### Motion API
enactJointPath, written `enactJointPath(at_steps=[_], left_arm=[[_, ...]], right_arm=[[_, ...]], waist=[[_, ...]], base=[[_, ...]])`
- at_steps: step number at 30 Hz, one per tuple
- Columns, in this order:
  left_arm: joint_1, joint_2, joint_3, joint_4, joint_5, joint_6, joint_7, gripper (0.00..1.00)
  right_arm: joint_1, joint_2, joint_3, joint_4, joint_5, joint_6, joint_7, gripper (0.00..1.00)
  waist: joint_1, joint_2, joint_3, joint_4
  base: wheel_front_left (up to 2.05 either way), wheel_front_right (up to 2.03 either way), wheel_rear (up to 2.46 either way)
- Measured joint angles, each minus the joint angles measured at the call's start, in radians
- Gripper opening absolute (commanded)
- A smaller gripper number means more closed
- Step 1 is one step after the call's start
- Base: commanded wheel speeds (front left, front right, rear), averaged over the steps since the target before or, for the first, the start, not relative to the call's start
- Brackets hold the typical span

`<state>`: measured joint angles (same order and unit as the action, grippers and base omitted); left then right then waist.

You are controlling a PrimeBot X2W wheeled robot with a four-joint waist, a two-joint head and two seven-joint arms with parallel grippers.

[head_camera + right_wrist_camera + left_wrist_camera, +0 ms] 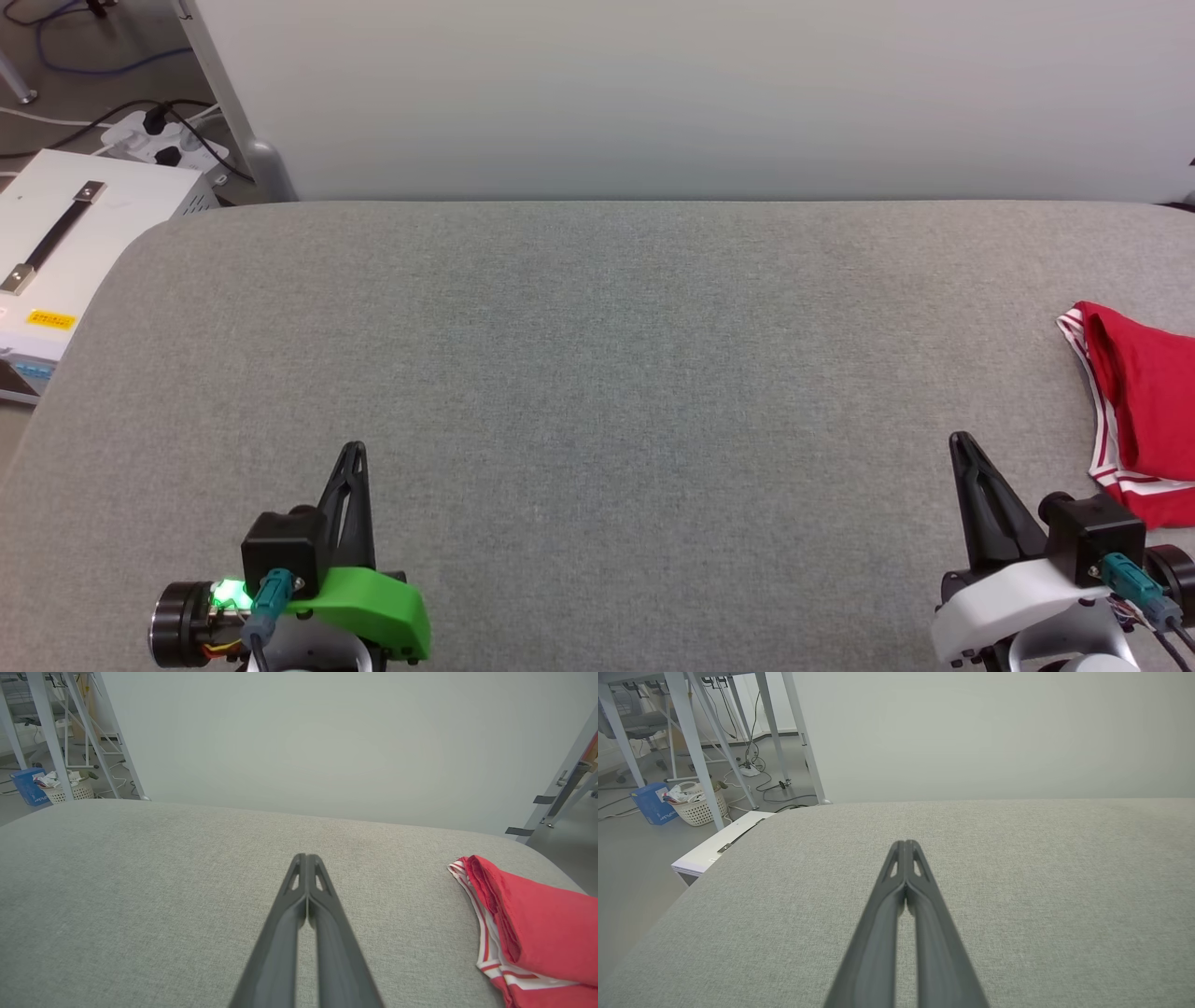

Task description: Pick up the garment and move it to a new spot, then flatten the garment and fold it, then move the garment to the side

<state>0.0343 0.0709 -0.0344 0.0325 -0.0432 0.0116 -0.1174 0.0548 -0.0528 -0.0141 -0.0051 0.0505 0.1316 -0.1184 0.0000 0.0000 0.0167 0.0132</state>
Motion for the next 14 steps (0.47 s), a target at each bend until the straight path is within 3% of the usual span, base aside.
enactJointPath(at_steps=[14], left_arm=[[-0.001, -0.003, 0.007, -0.007, 0.009, 0.000, 0.030, 0.00]], right_arm=[[-0.008, 0.000, 0.003, 0.001, -0.013, 0.000, 0.028, 0.00]], waist=[[0.0000, 0.0000, -0.004, -0.003]], base=[[0.00, 0.00, 0.00]])
